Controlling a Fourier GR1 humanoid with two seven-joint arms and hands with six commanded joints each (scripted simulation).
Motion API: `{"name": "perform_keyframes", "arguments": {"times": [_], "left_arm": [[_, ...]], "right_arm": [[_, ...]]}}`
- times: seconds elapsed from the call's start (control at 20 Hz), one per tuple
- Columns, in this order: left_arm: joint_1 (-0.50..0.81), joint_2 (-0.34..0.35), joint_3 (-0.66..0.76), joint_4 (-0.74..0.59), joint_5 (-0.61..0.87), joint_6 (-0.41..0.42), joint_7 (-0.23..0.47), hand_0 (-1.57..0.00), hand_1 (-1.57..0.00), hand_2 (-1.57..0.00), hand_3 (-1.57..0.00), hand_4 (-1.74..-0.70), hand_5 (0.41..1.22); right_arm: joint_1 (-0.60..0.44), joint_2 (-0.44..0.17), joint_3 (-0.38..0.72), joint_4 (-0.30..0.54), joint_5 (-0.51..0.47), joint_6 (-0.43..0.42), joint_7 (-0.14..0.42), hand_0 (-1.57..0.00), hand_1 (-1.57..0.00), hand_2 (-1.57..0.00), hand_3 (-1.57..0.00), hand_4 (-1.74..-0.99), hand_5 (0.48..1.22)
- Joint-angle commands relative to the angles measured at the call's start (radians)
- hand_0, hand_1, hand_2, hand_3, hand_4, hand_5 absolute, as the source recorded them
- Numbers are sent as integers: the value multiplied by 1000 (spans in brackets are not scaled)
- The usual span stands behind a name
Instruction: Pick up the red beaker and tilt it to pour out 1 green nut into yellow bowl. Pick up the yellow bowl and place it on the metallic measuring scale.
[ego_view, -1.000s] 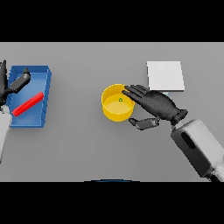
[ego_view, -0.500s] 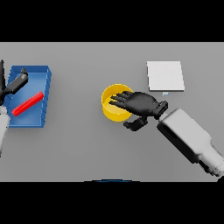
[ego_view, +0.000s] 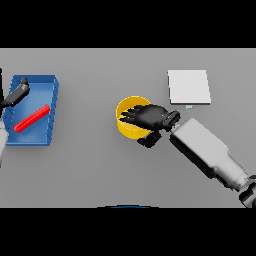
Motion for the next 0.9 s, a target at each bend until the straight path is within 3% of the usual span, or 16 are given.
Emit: {"name": "perform_keyframes", "arguments": {"times": [0.0,0.2,0.35,0.4,0.45,0.55,0.65,0.75,0.85], "left_arm": [[-3,2,-1,-3,-4,0,7,1,1,1,1,-745,699],[12,5,-2,-9,-4,0,-1,1,1,1,1,-744,697],[4,0,3,8,0,6,-2,1,1,1,1,-750,701],[2,-3,1,18,-6,11,-10,1,1,1,1,-752,701],[-6,-4,0,14,-7,14,-10,1,1,1,1,-754,700],[-1,-2,-3,-2,-11,15,-2,1,1,1,1,-755,704],[-1,3,-1,6,-9,9,-2,1,1,1,1,-756,701],[1,5,-4,1,-13,7,-6,1,1,1,1,-751,698],[6,2,-13,-12,-21,9,4,1,1,1,1,-747,692]], "right_arm": [[-8,4,-5,3,-3,13,15,1,1,1,1,-1265,740],[-16,13,-2,38,-9,45,24,1,1,-9,-47,-1285,753],[-6,28,-16,44,-22,71,70,-26,-36,-71,-141,-1302,805],[-5,33,-15,37,-22,80,86,-161,-135,-147,-182,-1321,839],[-6,30,-10,42,-21,77,65,-443,-422,-375,-236,-1351,915],[-2,21,-15,37,-34,78,27,-849,-836,-806,-399,-1463,1025],[-7,20,-13,30,-45,108,37,-1109,-1100,-1081,-706,-1557,1096],[-8,15,-7,33,-51,113,30,-1275,-1270,-1176,-1007,-1623,1141],[-7,13,-5,27,-58,114,41,-1382,-1378,-1234,-1210,-1666,1170]]}}
